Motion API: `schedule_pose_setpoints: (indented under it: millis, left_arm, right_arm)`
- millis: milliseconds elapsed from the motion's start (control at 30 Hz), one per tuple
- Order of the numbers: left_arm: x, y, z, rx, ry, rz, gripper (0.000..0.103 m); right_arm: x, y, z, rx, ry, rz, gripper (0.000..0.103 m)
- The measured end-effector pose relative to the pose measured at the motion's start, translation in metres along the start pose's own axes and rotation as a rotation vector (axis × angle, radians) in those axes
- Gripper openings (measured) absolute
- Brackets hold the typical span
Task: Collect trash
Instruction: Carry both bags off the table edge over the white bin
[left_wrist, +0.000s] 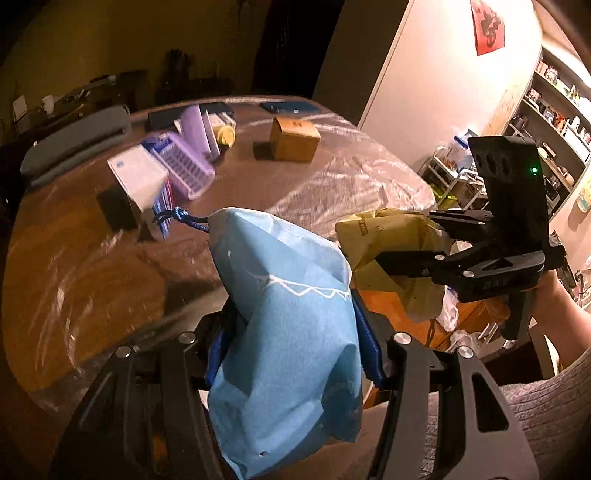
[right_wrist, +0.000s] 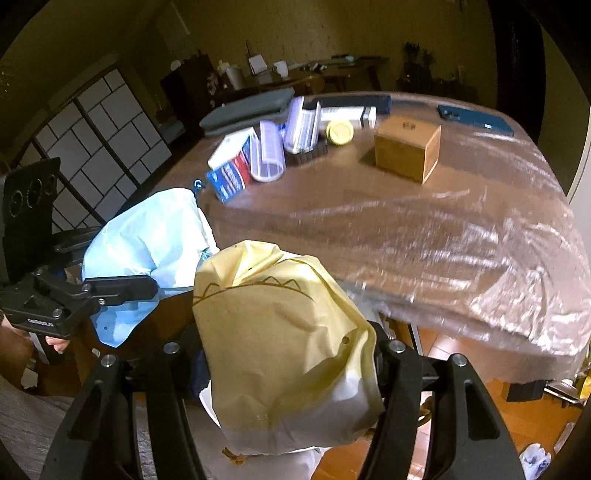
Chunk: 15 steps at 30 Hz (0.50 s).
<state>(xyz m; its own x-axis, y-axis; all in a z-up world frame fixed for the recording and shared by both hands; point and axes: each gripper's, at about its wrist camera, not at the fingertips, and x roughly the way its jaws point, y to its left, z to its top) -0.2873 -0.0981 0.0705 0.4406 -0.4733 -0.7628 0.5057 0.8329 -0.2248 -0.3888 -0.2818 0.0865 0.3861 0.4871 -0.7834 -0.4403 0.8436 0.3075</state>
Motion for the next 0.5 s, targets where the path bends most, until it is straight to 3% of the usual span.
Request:
schedule_pose_setpoints:
  millis: [500]
  left_arm:
    - [0.030,-0.004,-0.031,-0.007,0.081,0.017,0.057]
  right_arm:
    - [0.031,-0.001,-0.030,0.011,0.092,-0.042,0.060]
